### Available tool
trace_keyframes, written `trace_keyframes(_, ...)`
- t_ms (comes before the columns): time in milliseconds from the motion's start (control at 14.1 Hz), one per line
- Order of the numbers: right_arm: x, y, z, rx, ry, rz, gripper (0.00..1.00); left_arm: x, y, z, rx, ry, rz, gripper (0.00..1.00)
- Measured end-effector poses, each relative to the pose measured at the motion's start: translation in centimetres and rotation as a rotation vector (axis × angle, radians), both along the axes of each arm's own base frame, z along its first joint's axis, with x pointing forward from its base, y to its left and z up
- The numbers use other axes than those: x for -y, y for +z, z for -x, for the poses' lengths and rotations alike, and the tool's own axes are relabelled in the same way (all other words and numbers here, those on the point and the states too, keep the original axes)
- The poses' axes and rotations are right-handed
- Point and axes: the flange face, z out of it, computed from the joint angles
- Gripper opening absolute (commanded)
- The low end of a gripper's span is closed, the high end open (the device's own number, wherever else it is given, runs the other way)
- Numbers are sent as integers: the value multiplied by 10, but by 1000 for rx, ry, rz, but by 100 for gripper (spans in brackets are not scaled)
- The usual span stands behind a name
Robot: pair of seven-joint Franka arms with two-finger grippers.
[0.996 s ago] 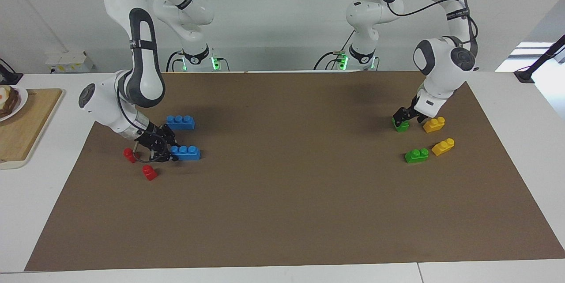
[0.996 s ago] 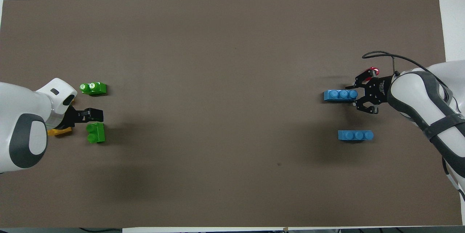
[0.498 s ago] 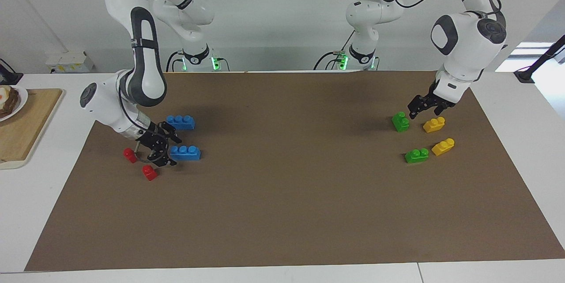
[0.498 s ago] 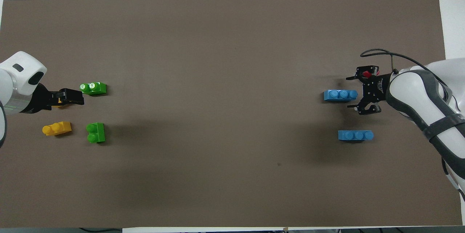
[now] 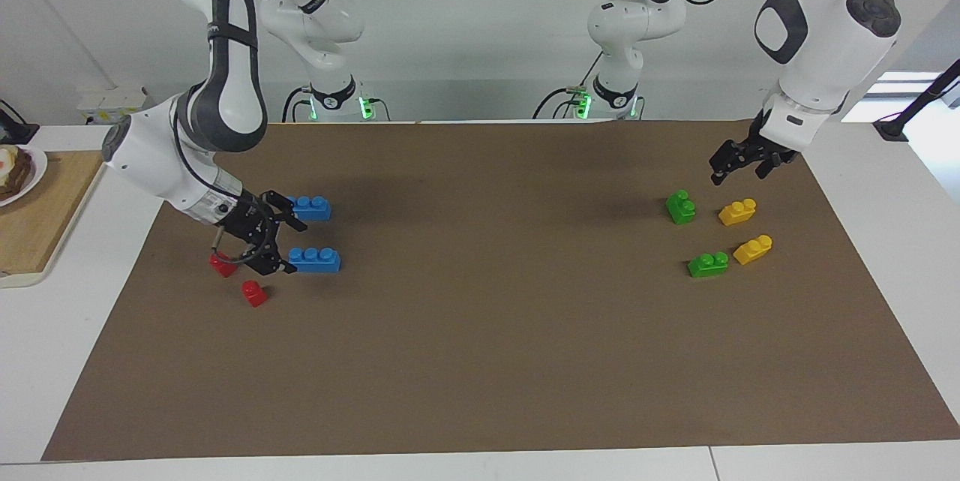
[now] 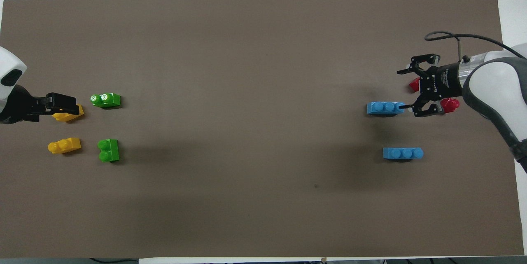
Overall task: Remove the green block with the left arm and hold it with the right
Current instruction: 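Withdraw the left gripper while the right gripper opens and lifts off the blue brick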
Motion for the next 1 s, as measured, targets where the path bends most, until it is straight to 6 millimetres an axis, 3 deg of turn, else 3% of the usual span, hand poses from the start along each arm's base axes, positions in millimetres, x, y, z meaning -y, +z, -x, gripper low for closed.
trace_keyframes(356, -2, 68, -14, 97, 186, 139, 100, -6, 22, 0, -12, 11, 2, 100)
trace_keyframes(711, -23, 122, -2, 280, 781, 348, 100, -13, 50, -16, -8, 17, 8, 100)
trace_keyframes(996, -27, 142, 16, 304, 1124, 398, 100, -1, 44, -28, -19, -7, 12, 100)
